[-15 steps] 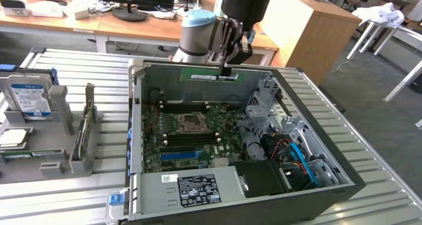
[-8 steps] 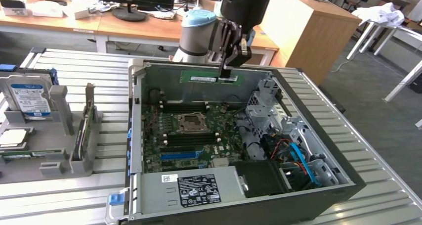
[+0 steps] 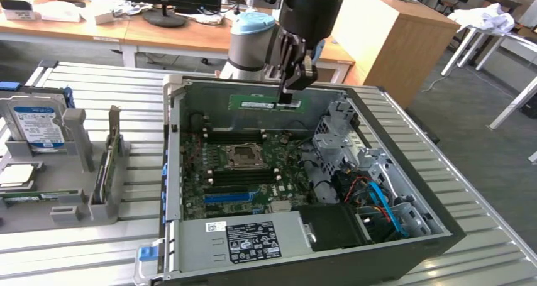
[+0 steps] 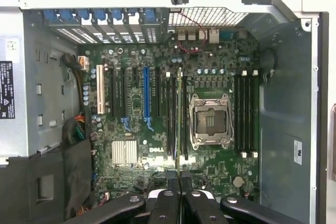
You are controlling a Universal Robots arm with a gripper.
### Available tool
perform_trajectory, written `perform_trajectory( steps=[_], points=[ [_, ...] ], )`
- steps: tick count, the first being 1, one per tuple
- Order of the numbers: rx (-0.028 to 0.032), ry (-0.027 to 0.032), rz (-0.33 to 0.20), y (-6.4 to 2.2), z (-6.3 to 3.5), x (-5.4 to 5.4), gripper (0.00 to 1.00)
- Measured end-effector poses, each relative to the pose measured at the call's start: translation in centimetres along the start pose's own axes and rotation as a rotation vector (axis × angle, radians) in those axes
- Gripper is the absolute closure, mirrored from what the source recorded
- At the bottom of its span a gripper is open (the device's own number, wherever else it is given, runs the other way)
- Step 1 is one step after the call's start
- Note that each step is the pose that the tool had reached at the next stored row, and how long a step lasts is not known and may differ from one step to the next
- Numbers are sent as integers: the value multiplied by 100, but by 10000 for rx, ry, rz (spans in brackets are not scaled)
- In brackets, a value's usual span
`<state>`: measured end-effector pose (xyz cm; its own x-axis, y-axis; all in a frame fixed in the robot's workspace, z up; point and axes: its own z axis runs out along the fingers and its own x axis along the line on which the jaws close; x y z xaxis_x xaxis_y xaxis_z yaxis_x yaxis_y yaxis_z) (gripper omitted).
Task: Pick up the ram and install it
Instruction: 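Pick up the ram and move it above insertion slot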
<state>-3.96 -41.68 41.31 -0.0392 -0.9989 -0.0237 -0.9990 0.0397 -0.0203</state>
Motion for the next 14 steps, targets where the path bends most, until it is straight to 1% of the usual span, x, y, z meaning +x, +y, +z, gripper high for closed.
perform_trajectory(
  steps=[14],
  points=[
    [0,0,0,4,190,4,88]
  ],
)
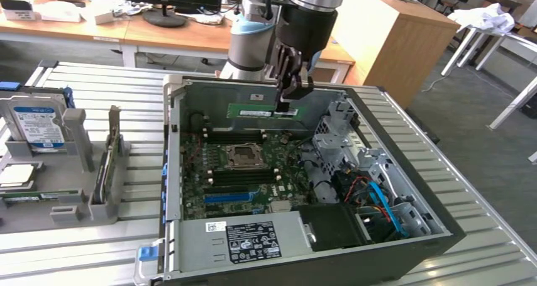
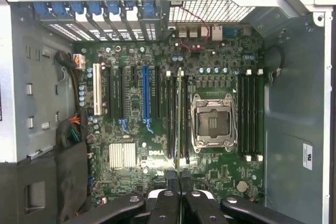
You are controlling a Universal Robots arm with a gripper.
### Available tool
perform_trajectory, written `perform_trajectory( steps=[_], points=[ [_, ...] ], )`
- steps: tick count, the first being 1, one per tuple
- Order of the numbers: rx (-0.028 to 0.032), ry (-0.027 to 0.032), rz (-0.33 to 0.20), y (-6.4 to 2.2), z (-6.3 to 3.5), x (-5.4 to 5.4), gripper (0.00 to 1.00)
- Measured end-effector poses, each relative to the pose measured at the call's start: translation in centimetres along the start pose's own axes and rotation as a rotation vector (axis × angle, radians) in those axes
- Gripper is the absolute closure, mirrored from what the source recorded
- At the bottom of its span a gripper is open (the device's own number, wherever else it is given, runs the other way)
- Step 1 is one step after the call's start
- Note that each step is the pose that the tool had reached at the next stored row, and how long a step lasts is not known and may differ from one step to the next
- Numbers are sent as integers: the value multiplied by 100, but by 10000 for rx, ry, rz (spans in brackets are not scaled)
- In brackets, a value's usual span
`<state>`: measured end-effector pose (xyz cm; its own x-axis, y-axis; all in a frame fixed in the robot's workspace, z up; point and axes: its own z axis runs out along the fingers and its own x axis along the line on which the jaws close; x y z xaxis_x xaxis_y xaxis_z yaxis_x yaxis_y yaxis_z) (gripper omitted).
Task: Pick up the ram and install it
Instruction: 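Pick up the ram and move it above insertion slot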
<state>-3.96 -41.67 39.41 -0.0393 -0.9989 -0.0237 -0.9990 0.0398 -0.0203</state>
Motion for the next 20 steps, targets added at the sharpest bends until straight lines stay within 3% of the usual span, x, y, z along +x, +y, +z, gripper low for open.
perform_trajectory(
  steps=[20],
  points=[
    [0,0,0,15,271,7,88]
  ],
)
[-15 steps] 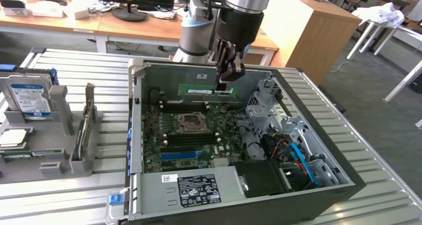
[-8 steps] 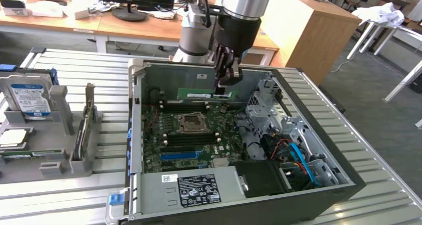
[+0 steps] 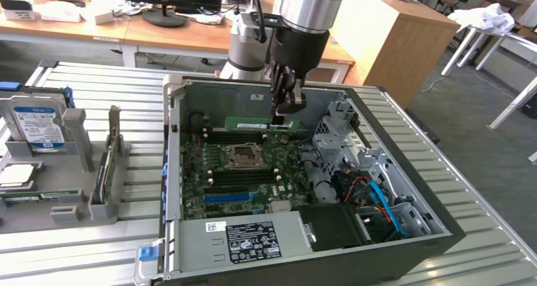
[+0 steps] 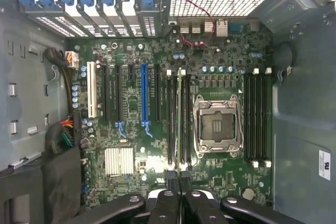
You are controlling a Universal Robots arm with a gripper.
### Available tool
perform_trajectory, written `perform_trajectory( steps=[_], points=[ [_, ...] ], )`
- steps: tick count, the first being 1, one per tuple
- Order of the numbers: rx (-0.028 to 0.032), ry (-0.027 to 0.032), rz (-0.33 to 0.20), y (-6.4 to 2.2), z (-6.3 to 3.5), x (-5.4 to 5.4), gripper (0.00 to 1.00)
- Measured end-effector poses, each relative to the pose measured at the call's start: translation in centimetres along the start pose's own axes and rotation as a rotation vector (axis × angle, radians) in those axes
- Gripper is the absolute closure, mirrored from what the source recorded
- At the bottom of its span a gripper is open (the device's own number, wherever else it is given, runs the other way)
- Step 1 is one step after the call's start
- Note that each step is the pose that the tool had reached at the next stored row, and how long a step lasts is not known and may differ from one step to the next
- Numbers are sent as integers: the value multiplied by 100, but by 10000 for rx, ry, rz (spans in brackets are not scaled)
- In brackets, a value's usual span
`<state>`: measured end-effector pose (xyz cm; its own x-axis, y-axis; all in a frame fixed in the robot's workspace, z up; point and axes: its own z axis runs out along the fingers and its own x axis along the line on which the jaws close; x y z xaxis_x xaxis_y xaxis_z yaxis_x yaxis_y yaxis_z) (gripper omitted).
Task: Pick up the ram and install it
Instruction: 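Pick up the ram and move it above insertion slot, then insert the ram into the slot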
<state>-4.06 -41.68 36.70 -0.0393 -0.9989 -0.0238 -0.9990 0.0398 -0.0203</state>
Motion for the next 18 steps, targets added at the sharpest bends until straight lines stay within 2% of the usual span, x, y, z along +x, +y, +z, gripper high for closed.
perform_trajectory(
  steps=[12,18],
  points=[
    [0,0,0,0,11,0,88],
    [0,0,0,1,64,2,88]
  ],
)
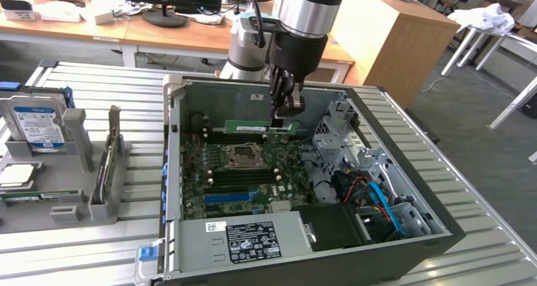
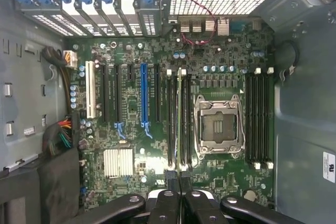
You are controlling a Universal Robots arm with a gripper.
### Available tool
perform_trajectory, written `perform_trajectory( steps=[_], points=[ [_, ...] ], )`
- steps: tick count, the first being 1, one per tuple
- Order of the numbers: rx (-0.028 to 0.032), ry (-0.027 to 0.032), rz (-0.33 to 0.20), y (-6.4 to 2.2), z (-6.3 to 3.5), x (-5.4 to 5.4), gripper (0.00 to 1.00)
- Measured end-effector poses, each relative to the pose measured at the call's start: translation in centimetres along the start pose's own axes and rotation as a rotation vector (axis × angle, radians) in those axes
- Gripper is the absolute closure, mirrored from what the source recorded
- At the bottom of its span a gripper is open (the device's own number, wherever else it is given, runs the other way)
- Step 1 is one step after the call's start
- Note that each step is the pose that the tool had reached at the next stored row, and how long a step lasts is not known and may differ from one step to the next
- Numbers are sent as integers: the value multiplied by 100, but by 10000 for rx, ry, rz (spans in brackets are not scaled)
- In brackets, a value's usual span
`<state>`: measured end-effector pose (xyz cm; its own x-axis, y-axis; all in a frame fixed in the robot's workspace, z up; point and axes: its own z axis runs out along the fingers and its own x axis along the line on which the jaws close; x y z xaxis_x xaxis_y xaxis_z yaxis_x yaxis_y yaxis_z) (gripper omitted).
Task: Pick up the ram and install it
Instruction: 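Insert the ram into the slot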
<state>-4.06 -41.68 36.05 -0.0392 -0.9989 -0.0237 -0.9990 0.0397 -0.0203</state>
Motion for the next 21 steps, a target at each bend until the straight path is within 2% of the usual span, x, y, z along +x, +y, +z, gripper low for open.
perform_trajectory(
  steps=[21],
  points=[
    [0,0,0,6,285,7,88]
  ],
)
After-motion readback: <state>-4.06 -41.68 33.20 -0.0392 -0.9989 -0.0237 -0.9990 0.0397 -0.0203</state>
